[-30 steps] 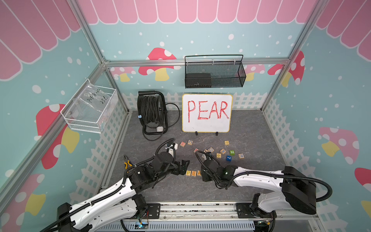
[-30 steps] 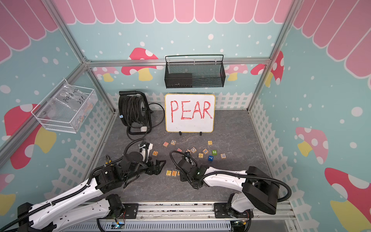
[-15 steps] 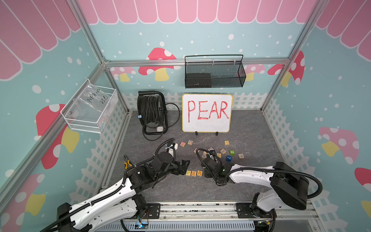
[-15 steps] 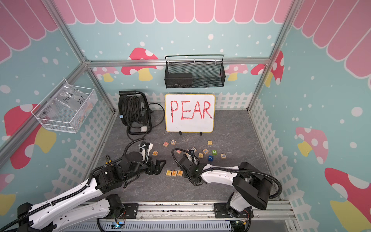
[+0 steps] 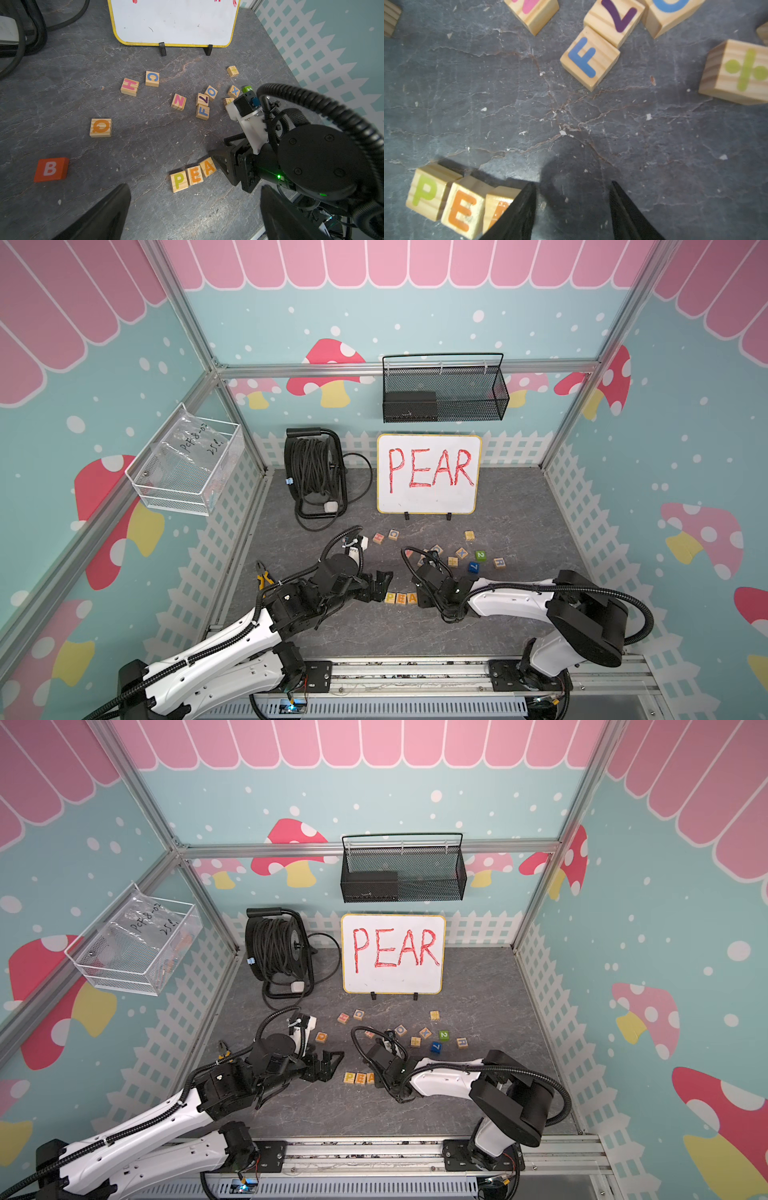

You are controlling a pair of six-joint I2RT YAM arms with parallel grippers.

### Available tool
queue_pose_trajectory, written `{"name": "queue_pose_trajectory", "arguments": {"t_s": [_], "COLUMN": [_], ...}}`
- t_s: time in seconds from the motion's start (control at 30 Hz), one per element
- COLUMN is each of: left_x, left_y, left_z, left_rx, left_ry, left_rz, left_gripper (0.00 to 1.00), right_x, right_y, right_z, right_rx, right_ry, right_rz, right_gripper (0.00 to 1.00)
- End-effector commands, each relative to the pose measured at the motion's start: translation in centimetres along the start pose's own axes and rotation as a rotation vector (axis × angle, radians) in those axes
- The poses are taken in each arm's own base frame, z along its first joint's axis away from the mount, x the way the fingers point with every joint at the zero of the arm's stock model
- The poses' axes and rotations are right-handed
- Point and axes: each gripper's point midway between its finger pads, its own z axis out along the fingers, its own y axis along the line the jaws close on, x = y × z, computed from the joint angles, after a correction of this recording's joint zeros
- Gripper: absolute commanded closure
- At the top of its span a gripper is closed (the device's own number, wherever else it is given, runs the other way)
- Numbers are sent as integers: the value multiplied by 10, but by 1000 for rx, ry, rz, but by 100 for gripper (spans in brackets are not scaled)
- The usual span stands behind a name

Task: Spell the uppercase word “pear” with letter blocks
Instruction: Move the letter block to the center of the board.

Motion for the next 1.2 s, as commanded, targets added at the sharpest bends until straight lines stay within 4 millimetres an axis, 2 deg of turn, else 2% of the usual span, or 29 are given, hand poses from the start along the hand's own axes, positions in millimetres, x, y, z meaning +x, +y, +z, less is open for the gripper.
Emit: {"name": "queue_pose_trajectory", "arguments": {"t_s": [0.0,0.33,0.57,0.73,0.9,1.17], "left_x": [-8,-9,-9,-9,-9,-9], "left_y": [-2,-3,-5,-6,-7,-5], "left_z": [-5,-4,-3,-2,-3,-3], "left_rx": [12,13,17,21,24,19], "left_ry": [-29,-28,-24,-21,-21,-21], "left_rz": [-25,-25,-22,-22,-24,-22], "left_gripper": [0,0,0,0,0,0], "right_x": [6,17,9,16,22,21], "right_y": [2,-9,-12,-16,-8,10], "right_z": [3,-7,-23,-19,-10,-8], "right_rx": [-3,16,-14,0,-23,-62], "right_ry": [27,52,-1,23,57,73], "right_rz": [-7,22,59,46,28,-18], "right_gripper": [42,42,41,41,41,42]}}
